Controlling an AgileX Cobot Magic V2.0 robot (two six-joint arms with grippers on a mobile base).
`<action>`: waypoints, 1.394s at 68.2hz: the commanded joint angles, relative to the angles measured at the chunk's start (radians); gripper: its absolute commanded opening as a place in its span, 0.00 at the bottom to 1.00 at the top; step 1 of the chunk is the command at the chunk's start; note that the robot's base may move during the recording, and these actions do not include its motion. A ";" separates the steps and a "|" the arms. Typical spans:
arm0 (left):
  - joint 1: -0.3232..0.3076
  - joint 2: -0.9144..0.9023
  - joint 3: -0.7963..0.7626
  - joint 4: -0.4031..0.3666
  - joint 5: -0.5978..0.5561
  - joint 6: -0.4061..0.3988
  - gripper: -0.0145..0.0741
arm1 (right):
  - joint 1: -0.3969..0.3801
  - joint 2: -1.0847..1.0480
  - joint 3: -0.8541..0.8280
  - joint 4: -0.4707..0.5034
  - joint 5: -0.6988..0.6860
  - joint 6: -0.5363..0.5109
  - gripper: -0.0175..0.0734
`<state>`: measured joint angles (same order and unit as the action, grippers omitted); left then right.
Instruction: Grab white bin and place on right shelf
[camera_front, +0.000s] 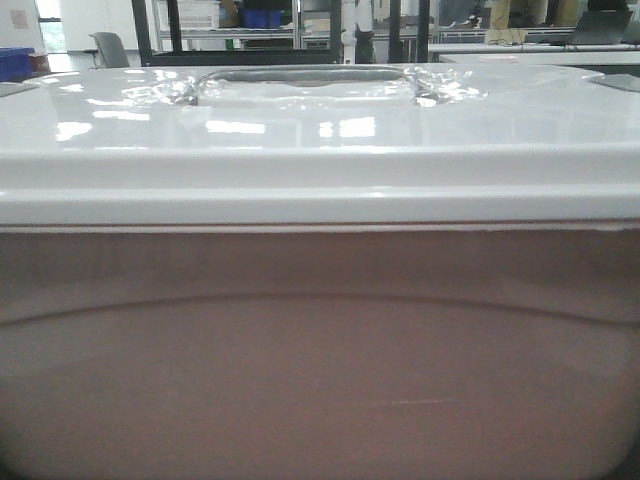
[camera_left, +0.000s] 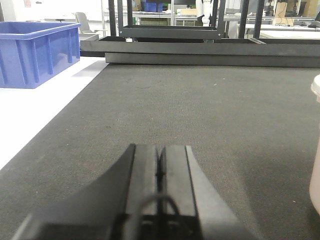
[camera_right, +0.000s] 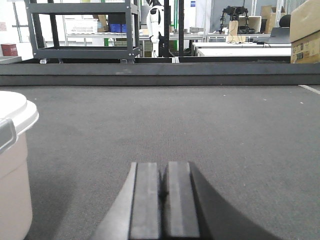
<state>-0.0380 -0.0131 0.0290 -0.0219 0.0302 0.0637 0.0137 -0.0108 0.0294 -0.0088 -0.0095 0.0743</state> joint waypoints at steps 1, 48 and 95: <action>0.000 -0.009 -0.001 -0.006 -0.081 -0.011 0.03 | -0.001 -0.018 -0.002 -0.010 -0.091 0.003 0.25; 0.000 -0.009 -0.001 -0.006 -0.081 -0.011 0.03 | -0.001 -0.018 -0.002 -0.010 -0.091 0.003 0.25; 0.000 -0.009 -0.001 -0.006 -0.101 -0.011 0.03 | -0.001 -0.018 -0.002 -0.010 -0.092 0.003 0.25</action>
<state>-0.0380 -0.0131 0.0290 -0.0219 0.0241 0.0637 0.0137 -0.0108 0.0294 -0.0088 -0.0095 0.0743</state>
